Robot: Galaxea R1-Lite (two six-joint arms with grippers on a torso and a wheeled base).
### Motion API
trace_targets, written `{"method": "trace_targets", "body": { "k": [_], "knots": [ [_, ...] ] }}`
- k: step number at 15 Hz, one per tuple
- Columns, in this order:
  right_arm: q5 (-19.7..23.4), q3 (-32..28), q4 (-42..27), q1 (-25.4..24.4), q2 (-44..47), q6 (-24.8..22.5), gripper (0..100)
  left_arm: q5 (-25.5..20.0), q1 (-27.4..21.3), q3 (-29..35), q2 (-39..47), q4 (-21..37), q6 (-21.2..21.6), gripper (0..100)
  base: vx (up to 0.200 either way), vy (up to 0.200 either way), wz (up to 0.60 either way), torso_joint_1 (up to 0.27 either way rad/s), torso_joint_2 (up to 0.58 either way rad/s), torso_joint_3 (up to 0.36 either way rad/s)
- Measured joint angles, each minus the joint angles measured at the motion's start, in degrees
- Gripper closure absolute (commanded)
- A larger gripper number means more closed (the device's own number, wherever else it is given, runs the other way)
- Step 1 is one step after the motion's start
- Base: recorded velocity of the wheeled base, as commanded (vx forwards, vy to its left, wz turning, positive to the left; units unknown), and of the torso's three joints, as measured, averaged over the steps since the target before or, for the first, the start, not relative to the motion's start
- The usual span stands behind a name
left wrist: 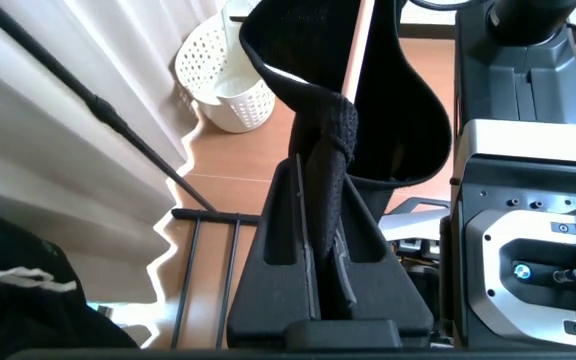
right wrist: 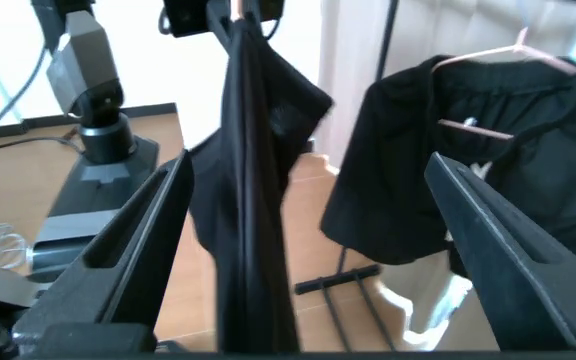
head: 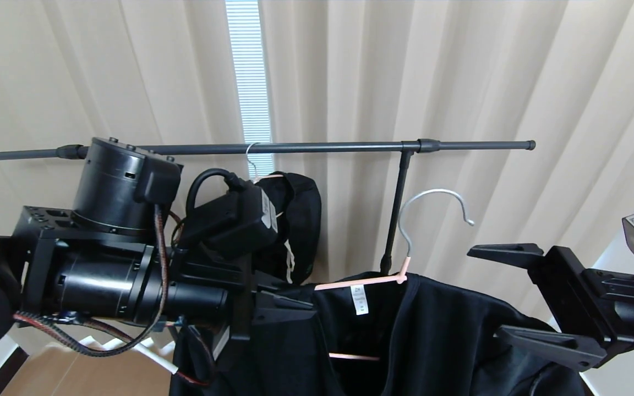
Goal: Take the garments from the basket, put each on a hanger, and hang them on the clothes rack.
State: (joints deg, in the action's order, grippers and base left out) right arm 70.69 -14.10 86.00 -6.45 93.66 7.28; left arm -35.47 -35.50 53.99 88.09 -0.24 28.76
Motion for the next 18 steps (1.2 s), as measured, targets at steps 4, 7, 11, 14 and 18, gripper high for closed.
{"method": "trace_targets", "body": {
  "k": [4,7,11,14,18],
  "knots": [
    [0.0,0.1,0.2,0.9,0.1,0.1,0,0.0,4.4,-4.2,-4.9,0.1,-0.1,100,0.0,0.0,0.0,0.0,0.0,0.0],
    [0.0,0.1,0.2,0.9,0.8,0.1,0,0.0,8.0,-6.5,-8.4,0.1,-2.0,100,0.0,0.0,0.0,0.0,0.0,0.0],
    [0.0,-0.1,0.3,0.9,3.6,0.1,0,0.0,10.4,-7.4,-12.0,0.1,-4.7,100,0.0,0.0,0.0,0.0,0.0,0.0],
    [0.0,-0.5,0.4,1.4,6.2,0.0,0,0.1,12.1,-8.3,-14.7,0.1,-5.9,100,0.0,0.0,0.0,0.0,0.0,0.0],
    [-0.1,-0.9,0.5,1.8,10.1,-1.5,0,0.1,13.6,-10.0,-17.4,0.1,-7.5,100,0.0,0.0,0.0,0.0,0.0,0.0]
  ]
}}
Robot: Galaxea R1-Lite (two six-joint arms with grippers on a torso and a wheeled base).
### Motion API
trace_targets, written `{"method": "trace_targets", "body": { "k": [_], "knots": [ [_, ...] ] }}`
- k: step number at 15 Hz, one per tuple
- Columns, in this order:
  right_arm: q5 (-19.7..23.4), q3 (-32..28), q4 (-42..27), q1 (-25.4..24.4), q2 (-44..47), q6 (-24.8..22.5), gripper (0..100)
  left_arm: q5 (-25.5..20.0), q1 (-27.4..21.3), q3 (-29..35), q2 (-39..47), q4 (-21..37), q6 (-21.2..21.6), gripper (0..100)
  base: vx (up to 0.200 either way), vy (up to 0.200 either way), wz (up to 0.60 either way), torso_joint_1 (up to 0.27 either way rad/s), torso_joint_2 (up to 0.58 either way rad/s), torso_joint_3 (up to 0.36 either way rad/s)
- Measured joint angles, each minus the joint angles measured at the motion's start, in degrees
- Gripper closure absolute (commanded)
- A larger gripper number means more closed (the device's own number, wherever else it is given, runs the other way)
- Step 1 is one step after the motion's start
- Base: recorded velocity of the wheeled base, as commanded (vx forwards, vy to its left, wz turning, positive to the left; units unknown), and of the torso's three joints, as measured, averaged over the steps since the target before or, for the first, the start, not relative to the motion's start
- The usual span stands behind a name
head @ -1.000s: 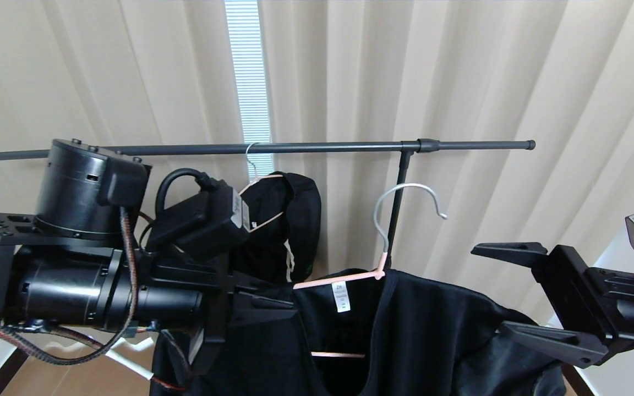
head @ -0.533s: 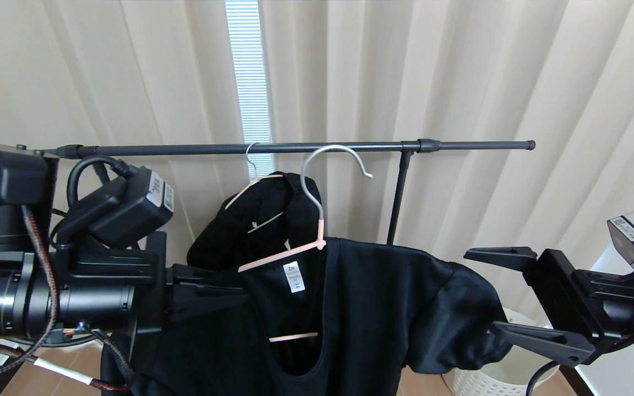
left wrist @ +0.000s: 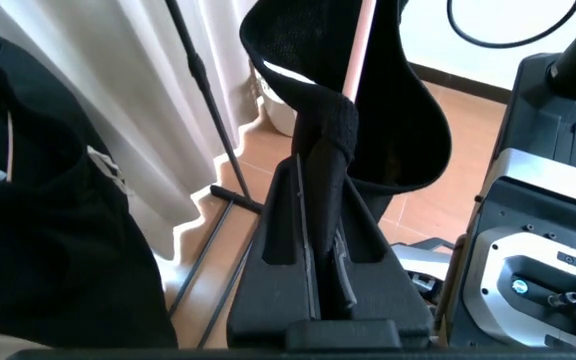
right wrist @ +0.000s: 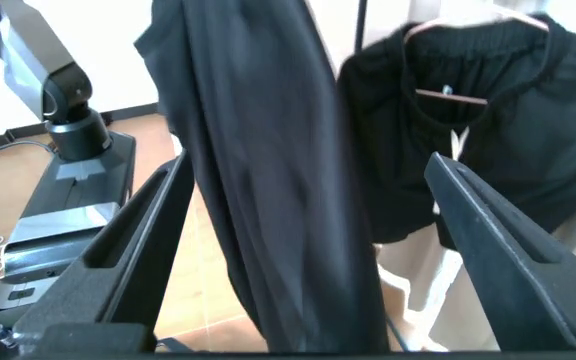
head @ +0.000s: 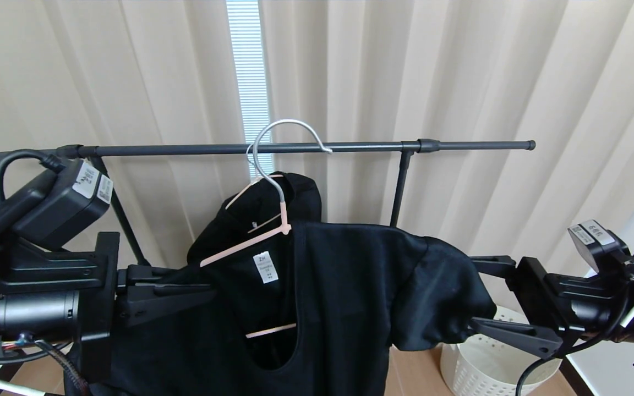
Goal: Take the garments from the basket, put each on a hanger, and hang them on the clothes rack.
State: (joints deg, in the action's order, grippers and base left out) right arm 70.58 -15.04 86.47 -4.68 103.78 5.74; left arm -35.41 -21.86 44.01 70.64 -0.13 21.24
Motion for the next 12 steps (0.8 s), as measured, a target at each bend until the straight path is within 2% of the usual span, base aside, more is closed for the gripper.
{"method": "trace_targets", "body": {
  "k": [3,4,9,12],
  "knots": [
    [0.0,-0.7,0.0,0.5,2.7,-1.4,0,0.0,0.4,-0.1,-0.7,0.0,-0.1,100,0.0,0.0,0.0,0.0,0.0,0.0],
    [0.0,-0.9,0.0,0.9,3.2,-1.4,100,0.0,0.6,-0.1,-0.9,0.0,0.0,100,0.0,0.0,0.0,0.0,0.0,0.0],
    [0.1,-2.5,1.1,2.3,5.9,-1.1,100,0.0,2.3,-0.1,-1.6,0.0,-0.1,100,0.0,0.0,0.0,0.0,0.0,0.0],
    [0.4,-4.7,1.1,6.2,6.6,0.3,100,0.0,3.8,-0.7,-3.5,0.1,-1.6,100,0.0,0.0,0.0,0.0,0.0,0.0]
  ]
}}
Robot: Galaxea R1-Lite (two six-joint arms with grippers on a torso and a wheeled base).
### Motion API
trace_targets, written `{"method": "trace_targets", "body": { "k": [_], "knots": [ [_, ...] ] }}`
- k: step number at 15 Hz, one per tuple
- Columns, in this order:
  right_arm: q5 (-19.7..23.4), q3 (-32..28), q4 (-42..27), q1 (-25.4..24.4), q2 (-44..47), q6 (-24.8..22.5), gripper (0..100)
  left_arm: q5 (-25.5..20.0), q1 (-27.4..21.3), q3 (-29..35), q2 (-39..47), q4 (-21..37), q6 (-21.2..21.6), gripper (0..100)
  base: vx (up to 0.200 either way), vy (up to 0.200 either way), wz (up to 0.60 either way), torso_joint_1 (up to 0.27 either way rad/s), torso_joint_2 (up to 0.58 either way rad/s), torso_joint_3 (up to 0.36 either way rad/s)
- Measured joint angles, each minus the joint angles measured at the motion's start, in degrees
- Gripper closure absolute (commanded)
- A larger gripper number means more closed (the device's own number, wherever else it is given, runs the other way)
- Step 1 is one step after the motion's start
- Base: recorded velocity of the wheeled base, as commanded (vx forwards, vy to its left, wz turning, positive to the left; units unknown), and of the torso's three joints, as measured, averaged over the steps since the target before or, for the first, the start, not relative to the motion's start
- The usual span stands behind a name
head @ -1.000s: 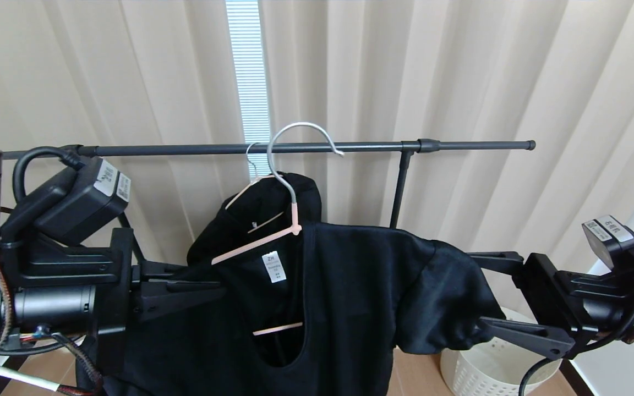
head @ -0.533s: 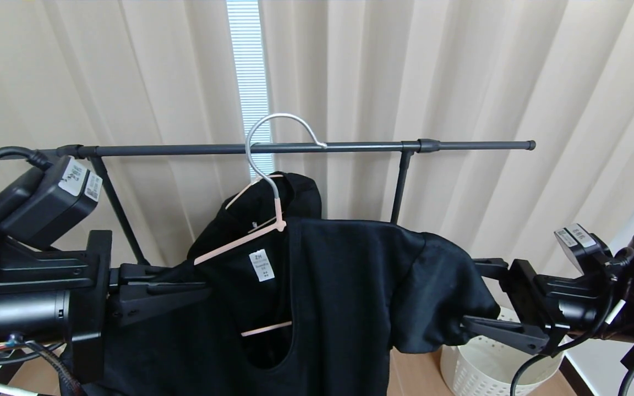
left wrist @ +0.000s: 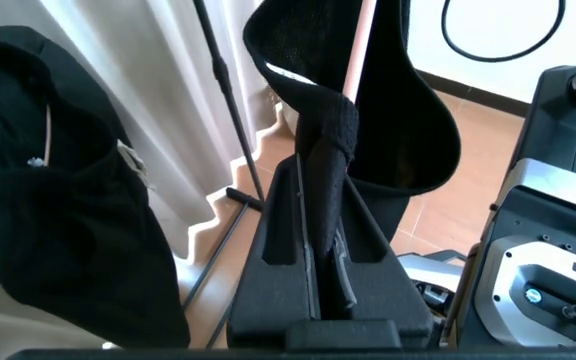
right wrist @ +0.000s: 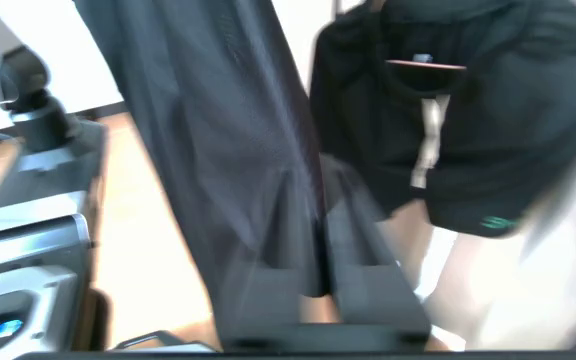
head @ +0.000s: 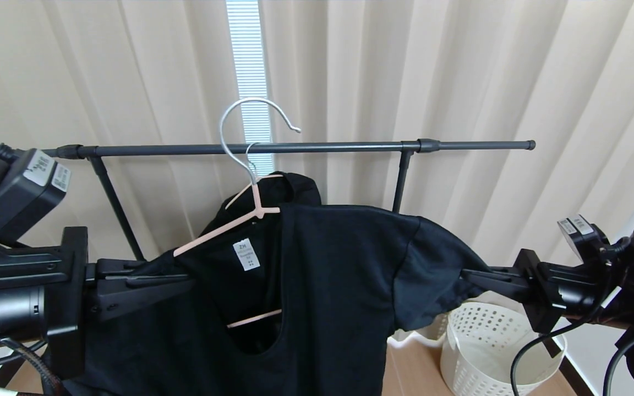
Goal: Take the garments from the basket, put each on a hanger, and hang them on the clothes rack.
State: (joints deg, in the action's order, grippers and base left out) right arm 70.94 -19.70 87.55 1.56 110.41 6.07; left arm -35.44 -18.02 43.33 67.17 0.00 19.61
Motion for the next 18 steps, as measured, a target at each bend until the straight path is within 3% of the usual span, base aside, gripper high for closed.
{"method": "trace_targets", "body": {
  "k": [6,12,13,15,18],
  "knots": [
    [0.0,-3.9,0.1,5.5,1.6,4.2,100,-0.1,4.5,-2.7,-3.8,0.0,-1.6,100,0.0,0.0,0.0,0.0,0.0,0.0],
    [-0.1,-4.3,0.1,6.4,2.5,5.1,100,0.0,5.6,-3.6,-5.4,-0.2,-4.0,100,0.0,0.0,0.0,0.0,0.0,0.0],
    [-0.1,-4.0,0.1,6.4,2.5,5.0,0,0.0,5.6,-3.6,-5.4,-0.2,-4.1,100,0.0,0.0,0.0,0.0,0.0,0.0],
    [-0.1,-3.8,0.2,6.2,2.4,4.7,0,0.1,5.7,-3.5,-5.3,-0.2,-4.2,100,0.0,0.0,0.0,0.0,0.0,0.0],
    [-0.3,-2.3,0.2,4.8,1.3,0.1,0,0.1,6.6,-3.1,-4.0,-0.2,-4.3,100,0.0,0.0,0.0,0.0,0.0,0.0]
  ]
}}
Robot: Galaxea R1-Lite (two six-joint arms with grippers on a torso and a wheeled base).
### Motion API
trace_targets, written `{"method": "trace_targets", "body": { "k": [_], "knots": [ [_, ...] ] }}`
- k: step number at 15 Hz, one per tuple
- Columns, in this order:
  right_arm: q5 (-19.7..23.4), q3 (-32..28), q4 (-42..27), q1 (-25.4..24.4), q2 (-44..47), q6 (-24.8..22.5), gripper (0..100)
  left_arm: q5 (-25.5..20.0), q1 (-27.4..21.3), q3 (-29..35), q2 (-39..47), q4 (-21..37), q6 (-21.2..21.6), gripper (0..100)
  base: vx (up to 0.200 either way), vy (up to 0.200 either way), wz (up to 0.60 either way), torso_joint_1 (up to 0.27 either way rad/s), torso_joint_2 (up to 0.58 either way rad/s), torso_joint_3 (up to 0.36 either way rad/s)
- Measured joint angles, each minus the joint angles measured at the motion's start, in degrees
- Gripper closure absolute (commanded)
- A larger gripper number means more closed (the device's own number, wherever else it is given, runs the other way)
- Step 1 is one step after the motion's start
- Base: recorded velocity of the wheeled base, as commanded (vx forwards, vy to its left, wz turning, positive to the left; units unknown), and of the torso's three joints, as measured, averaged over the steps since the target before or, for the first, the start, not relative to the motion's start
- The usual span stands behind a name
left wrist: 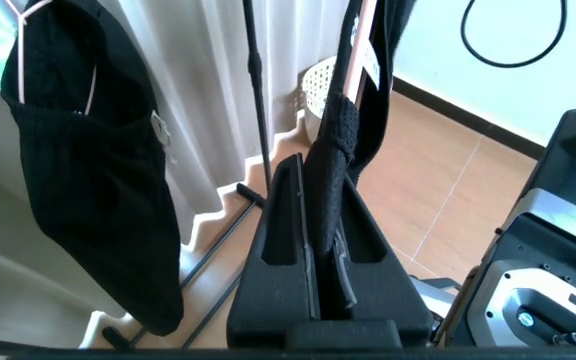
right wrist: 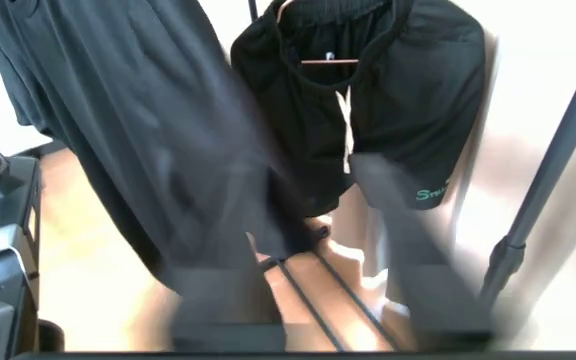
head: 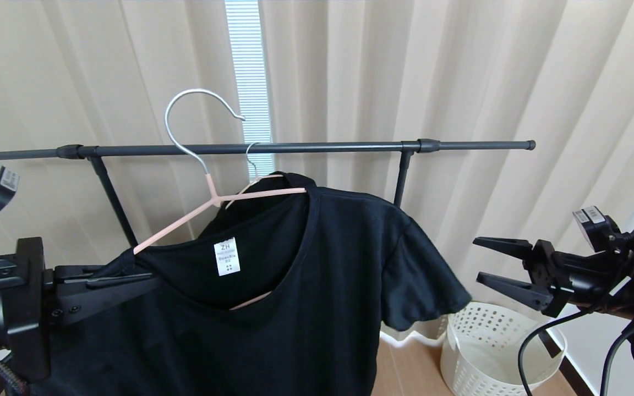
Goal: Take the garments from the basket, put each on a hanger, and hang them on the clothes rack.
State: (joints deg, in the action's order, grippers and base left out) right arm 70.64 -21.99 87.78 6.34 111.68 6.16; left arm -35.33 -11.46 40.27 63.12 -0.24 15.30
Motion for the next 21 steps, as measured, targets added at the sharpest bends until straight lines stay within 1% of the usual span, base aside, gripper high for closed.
{"method": "trace_targets", "body": {
  "k": [3,5,7,9,10,12,13,14,16,17,18,19,20,21],
  "knots": [
    [-0.1,2.2,0.0,-1.5,-3.5,-1.5,0,0.5,1.7,1.7,2.5,0.0,0.0,100,0.0,0.0,0.0,0.0,0.0,0.0],
    [-0.1,3.6,0.0,-2.4,-7.3,-2.5,0,3.3,2.1,3.2,4.6,0.0,-0.4,100,0.0,0.0,0.0,0.0,0.0,0.0],
    [-0.2,5.1,-0.2,-4.1,-12.1,-2.9,0,5.5,1.7,5.1,7.2,0.0,-2.7,100,0.0,0.0,0.0,0.0,0.0,0.0],
    [-1.6,6.0,-0.3,-5.0,-15.2,-3.3,0,8.1,0.4,7.9,10.6,0.0,-4.5,100,0.0,0.0,0.0,0.0,0.0,0.0],
    [-2.6,6.1,-0.3,-5.1,-16.0,-3.5,0,9.5,-0.5,9.3,12.3,0.0,-5.1,100,0.0,0.0,0.0,0.0,0.0,0.0],
    [-5.4,5.9,-0.3,-5.2,-16.7,-6.1,0,12.9,-3.0,12.7,15.8,0.0,-8.1,100,0.0,0.0,0.0,0.0,0.0,0.0],
    [-7.9,5.7,-0.3,-5.3,-16.7,-7.9,0,14.4,-4.4,14.4,17.4,0.0,-9.6,100,0.0,0.0,0.0,0.0,0.0,0.0],
    [-10.8,5.2,-0.4,-5.6,-16.7,-8.4,0,15.9,-5.7,16.0,18.9,0.0,-10.9,100,0.0,0.0,0.0,0.0,0.0,0.0],
    [-15.8,3.7,-2.0,-7.0,-17.3,-8.0,0,18.4,-8.2,18.9,22.0,0.0,-12.3,100,0.0,0.0,0.0,0.0,0.0,0.0],
    [-16.7,3.0,-4.2,-7.3,-17.9,-7.7,0,19.4,-8.9,20.0,23.2,0.0,-12.7,100,0.0,0.0,0.0,0.0,0.0,0.0],
    [-17.7,2.0,-8.0,-7.6,-19.1,-7.5,0,20.6,-9.9,21.2,24.7,0.0,-13.3,100,0.0,0.0,0.0,0.0,0.0,0.0],
    [-19.4,0.7,-14.2,-8.0,-20.9,-7.4,0,21.8,-10.6,22.4,26.2,0.0,-14.2,100,0.0,0.0,0.0,0.0,0.0,0.0],
    [-22.0,-0.9,-20.8,-8.6,-22.8,-7.3,0,22.8,-11.1,23.5,27.5,0.0,-15.1,100,0.0,0.0,0.0,0.0,0.0,0.0],
    [-27.2,-3.1,-27.9,-9.8,-25.2,-7.2,0,23.8,-11.6,24.7,29.1,0.0,-16.1,100,0.0,0.0,0.0,0.0,0.0,0.0]
  ]
}}
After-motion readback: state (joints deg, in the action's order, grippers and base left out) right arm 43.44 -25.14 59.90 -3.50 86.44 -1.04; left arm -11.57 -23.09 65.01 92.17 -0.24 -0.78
